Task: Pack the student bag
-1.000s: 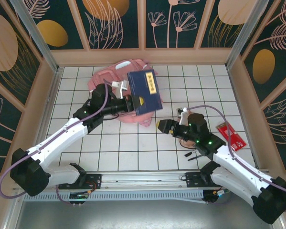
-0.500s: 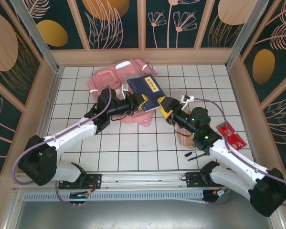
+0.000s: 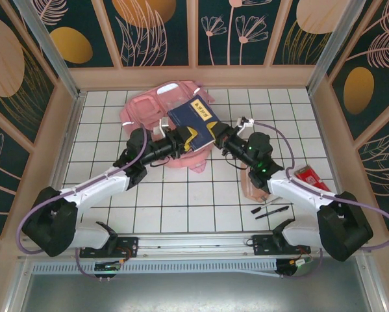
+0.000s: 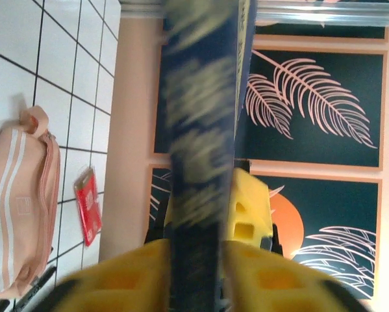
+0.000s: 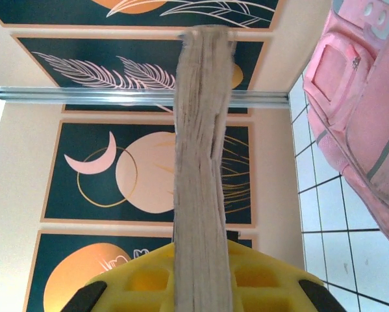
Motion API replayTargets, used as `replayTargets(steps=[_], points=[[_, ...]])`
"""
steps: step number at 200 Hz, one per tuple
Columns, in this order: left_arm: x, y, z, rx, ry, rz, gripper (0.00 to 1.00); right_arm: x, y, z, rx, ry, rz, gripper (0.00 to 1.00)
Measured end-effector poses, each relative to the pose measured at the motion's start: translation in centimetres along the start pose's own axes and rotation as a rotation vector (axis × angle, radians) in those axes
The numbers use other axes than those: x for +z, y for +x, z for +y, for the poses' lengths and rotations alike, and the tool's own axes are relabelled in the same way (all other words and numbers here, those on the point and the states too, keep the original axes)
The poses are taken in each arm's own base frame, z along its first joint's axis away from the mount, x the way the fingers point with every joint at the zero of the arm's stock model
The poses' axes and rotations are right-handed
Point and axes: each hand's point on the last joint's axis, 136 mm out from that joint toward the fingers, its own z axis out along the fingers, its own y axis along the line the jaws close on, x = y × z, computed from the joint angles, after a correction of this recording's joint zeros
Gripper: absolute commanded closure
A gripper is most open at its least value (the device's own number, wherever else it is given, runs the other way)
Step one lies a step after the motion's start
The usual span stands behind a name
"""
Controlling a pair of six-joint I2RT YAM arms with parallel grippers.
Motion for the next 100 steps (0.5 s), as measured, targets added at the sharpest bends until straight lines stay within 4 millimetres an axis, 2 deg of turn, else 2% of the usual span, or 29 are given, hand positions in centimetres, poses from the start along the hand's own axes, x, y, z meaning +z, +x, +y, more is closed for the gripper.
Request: replayTargets(steps=[15, 20, 28, 39, 50, 63, 70, 85, 100], points=[[-0.5, 0.0, 0.1, 0.057, -0.022, 0.012, 0.33, -0.4, -0.5, 0.3, -0.020, 0.006, -0.010, 1.00], [-0.8, -0.3, 0.4, 0.106, -0.042, 0.011, 0.33, -0.8, -0.9, 0.3, -0.033, 0.017, -0.019, 1.00], [-1.1, -1.3, 0.6, 0.176, -0.082, 0.000, 0.26, -1.6, -1.8, 0.6, -0.056, 0.033, -0.041, 1.00], [-1.2, -3.4, 0.9, 0.353, -0.178, -0.031, 0.23, -3.5, -3.8, 1.3, -0.115, 0.064, -0.104, 1.00], [-0.9, -5.4, 0.3, 0.536, -0.260, -0.052, 0.23, -5.5, -5.9, 2.4, -0.177, 0.103, -0.178, 1.00], [0.1, -6.8, -0.2, 0.743, -0.337, -0.035, 0.24, -7.8, -8.2, 4.1, -0.259, 0.145, -0.260, 1.00], [0.8, -7.4, 0.2, 0.838, -0.380, -0.018, 0.24, -9.0, -9.3, 5.0, -0.307, 0.169, -0.297, 1.00], [2.2, -8.8, 3.0, 1.003, -0.512, 0.040, 0.22, -11.2, -11.1, 6.0, -0.394, 0.241, -0.355, 1.00], [3.2, -10.0, 7.9, 1.120, -0.678, 0.129, 0.19, -12.8, -11.7, 5.2, -0.438, 0.319, -0.368, 1.00]])
